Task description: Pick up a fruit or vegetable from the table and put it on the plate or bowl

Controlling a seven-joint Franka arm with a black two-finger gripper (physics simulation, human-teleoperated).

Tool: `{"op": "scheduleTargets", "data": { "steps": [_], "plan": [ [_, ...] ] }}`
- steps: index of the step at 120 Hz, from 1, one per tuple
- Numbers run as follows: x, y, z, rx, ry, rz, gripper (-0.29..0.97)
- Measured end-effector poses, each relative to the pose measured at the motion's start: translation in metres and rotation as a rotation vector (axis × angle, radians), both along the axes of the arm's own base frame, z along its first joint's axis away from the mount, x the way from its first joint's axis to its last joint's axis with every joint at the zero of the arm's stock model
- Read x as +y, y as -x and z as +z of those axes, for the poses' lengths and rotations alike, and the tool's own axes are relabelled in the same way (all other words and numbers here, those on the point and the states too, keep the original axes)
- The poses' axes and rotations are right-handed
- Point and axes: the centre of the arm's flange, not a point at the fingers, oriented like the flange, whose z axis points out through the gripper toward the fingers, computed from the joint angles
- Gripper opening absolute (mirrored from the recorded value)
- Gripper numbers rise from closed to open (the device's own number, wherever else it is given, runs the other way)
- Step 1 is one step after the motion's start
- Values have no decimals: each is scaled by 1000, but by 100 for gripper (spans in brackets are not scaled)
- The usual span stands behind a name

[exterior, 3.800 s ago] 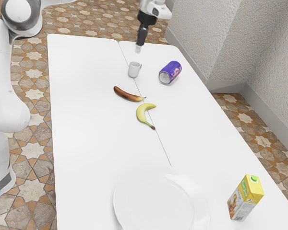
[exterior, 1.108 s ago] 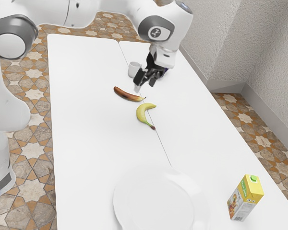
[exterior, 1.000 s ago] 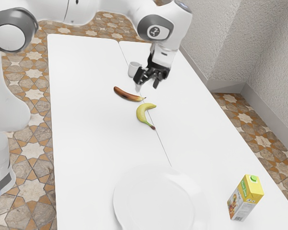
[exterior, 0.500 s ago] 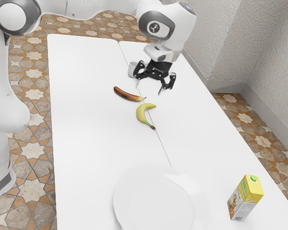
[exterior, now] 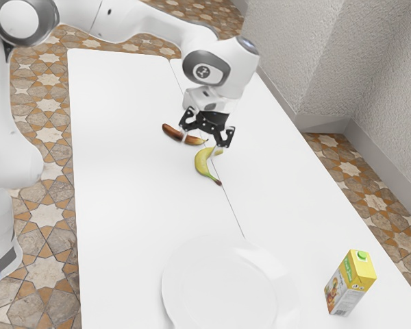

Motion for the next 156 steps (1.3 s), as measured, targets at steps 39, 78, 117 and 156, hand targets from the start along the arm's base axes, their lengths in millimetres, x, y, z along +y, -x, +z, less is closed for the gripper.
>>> {"op": "scheduleTargets", "data": {
  "steps": [39,78,117,156],
  "plan": [
    [22,-7,-3,-50,-16,-53,68],
    [1,-21,-33,-50,18,-132,68],
    [4,-25,-42,-77,20,-154,68],
    [9,-27,-56,-66,11,-149,68]
  ]
}}
